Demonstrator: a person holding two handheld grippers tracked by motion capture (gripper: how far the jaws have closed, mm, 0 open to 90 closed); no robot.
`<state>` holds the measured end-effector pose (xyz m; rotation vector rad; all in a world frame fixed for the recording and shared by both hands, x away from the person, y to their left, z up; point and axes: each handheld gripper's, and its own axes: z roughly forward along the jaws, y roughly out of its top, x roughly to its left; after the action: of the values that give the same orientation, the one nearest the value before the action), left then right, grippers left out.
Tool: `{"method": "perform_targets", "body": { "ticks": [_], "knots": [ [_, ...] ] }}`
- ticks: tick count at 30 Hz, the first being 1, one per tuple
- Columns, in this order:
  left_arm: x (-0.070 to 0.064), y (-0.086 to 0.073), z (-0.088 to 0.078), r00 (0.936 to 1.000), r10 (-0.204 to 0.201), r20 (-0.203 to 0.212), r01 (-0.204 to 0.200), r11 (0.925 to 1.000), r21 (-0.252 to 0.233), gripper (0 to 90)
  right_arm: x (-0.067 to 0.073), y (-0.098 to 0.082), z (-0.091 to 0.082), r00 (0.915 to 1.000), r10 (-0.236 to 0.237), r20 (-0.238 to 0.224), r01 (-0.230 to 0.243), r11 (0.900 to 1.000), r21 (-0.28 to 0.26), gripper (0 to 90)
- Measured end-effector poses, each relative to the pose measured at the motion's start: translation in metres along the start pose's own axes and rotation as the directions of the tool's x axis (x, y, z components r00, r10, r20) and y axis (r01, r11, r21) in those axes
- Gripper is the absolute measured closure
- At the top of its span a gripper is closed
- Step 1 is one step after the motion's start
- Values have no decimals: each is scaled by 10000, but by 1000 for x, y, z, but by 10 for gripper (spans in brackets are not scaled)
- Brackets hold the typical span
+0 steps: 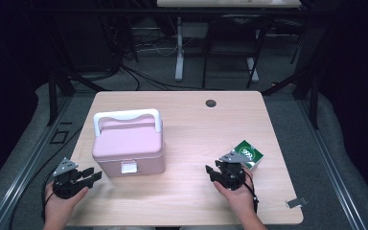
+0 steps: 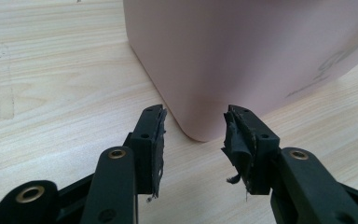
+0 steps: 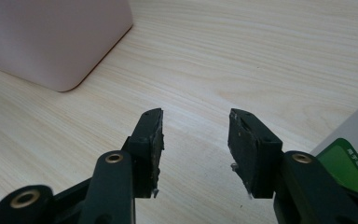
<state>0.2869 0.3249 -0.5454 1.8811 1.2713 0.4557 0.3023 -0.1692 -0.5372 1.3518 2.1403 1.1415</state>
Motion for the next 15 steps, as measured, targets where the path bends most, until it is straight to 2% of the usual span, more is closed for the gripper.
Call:
{"method": "perform_targets", "body": {
  "ticks": [5, 9, 12, 15],
  "knots": [
    [2, 3, -3, 9998, -174, -11, 174, 9998, -138, 572, 5, 3, -2, 9996, -278, 7, 278, 9995, -122, 563],
    [5, 10, -3, 9998, -211, -3, 211, 9994, -266, 597, 7, 6, -3, 9994, -326, 81, 328, 9993, -185, 573],
    [6, 18, -4, 9992, -285, -281, 274, 9990, -359, 625, 9, 12, -3, 9995, -292, -75, 291, 9994, -181, 597],
    [8, 22, -5, 9990, -416, -179, 408, 9982, -441, 636, 10, 18, 0, 9995, -283, -158, 281, 9995, -135, 612]
  ]
}}
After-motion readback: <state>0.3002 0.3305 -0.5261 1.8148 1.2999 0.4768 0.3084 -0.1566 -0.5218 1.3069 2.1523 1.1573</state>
